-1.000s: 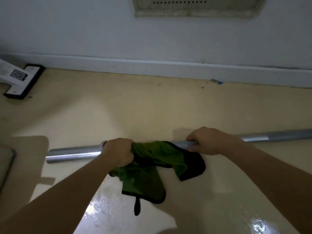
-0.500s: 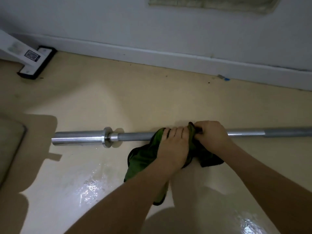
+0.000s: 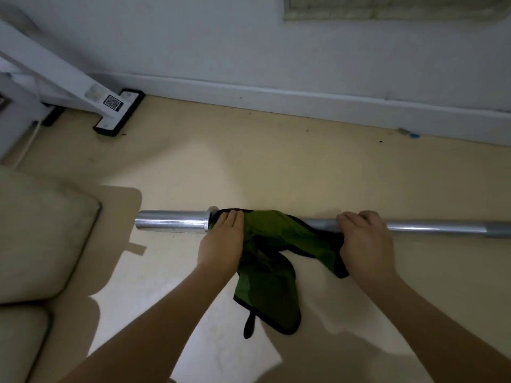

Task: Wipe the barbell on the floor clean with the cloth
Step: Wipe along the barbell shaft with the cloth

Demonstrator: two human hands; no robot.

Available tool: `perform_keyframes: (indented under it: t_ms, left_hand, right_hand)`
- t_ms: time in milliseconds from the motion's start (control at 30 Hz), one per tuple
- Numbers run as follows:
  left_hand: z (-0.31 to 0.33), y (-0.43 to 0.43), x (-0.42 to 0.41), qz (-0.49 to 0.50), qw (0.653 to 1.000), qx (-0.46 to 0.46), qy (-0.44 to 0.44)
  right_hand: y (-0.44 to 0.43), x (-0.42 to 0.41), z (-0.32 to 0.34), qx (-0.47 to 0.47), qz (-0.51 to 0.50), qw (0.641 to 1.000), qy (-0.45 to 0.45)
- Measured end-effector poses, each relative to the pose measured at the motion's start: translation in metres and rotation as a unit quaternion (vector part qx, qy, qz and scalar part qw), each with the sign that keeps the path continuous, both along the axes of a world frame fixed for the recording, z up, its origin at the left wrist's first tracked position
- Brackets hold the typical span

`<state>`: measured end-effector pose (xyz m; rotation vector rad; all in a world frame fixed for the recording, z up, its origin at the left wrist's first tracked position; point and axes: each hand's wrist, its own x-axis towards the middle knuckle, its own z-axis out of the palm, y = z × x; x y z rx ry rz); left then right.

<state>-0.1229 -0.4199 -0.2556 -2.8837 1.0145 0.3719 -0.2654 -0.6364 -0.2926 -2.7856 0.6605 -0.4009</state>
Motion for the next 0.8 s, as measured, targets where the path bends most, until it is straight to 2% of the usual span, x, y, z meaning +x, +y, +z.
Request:
perform_keyframes:
  t_ms: [167,233,333,433,500,533,633,667,733,800]
  left_hand:
    - [0.012,0.017,-0.014,0.024,0.998,-0.043,0.030]
    - [0.015,0.019,-0.016,0.018,0.993,-0.101,0.056]
    - [0.008,0.013,-0.002,-0.011,0.980,-0.196,0.009]
    - [0.000,-0.001,0.005,0.021,0.993,-0.119,0.015]
    - [-0.006,-0.013,-0.007,0.051,0.993,-0.104,0.016]
    - [-0.012,-0.020,-0.017,0.038,0.992,-0.119,0.028]
    - [-0.017,-0.035,-0.048,-0.099,0.976,-0.181,0.075]
    - [-0.013,-0.035,-0.050,-0.092,0.969,-0.204,0.108]
    - [0.005,-0.033,-0.041,0.033,0.946,-0.284,0.155]
    - [0.021,-0.024,-0.027,0.147,0.914,-0.326,0.191]
  right_hand:
    - [-0.005,-0.002,-0.001,0.028,-0.001,0.999,0.017]
    - [-0.004,0.006,0.004,0.052,-0.018,0.998,0.033]
    - [0.016,0.021,0.018,0.079,-0.005,0.996,0.041]
    - [0.056,0.027,0.020,0.099,0.071,0.988,0.095]
    - [0.073,0.028,0.012,0.101,0.081,0.981,0.145]
    - [0.078,0.027,0.008,0.103,0.079,0.981,0.146]
    - [0.083,0.028,0.005,0.139,0.096,0.974,0.151]
    - [0.083,0.029,0.005,0.161,0.102,0.972,0.137]
    - [0.085,0.035,0.009,0.230,0.115,0.964,0.065]
    - [0.086,0.046,0.018,0.319,0.123,0.940,-0.014]
